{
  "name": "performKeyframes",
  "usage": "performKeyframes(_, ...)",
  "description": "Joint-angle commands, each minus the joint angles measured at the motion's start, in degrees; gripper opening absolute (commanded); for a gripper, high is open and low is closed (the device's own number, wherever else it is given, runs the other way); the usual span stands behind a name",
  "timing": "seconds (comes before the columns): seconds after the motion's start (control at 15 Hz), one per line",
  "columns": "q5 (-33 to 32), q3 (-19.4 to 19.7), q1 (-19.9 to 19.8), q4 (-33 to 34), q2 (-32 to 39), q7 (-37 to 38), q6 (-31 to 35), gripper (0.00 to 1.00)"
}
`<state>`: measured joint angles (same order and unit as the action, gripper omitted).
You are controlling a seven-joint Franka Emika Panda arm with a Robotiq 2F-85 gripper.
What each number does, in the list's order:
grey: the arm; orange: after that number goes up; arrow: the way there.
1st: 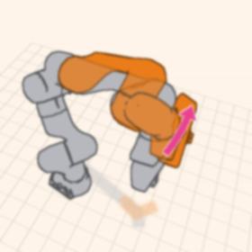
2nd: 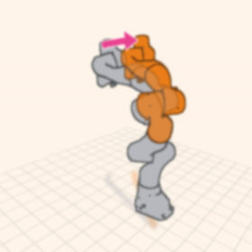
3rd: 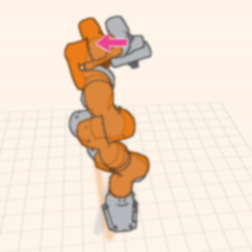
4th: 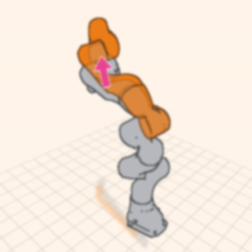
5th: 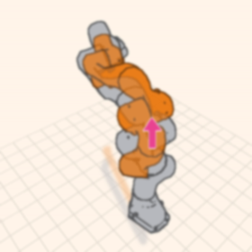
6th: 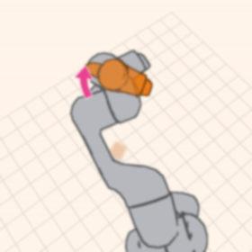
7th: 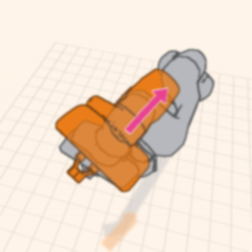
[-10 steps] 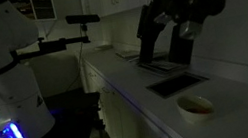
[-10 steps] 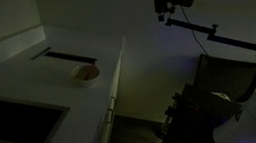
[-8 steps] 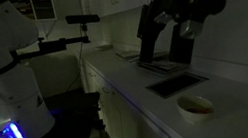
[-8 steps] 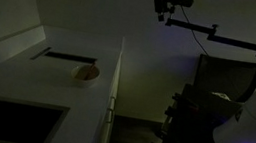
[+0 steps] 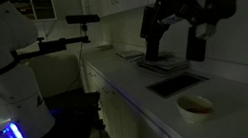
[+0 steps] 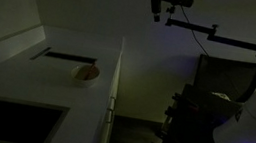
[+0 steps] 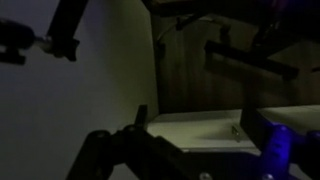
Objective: Get the pen from the bowl and place it on the counter
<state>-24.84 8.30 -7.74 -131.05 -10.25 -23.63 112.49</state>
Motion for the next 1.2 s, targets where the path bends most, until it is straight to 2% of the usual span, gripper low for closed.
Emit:
performKeyframes(0.0, -0.82, -1.74, 3.23, 2.05, 4.36, -5.55, 3.86, 1.00)
performKeyframes(0.27, -1.50, -5.42, 6.72, 4.67, 10.62, -10.32, 9.64, 1.00)
performKeyframes(0.67, -2.88, -9.88, 8.54, 8.04, 18.42, -21.07, 18.26, 1.00)
performKeyframes(1.13, -0.04, -12.70, 7.65, 5.70, 19.28, -41.94, 26.34, 1.00)
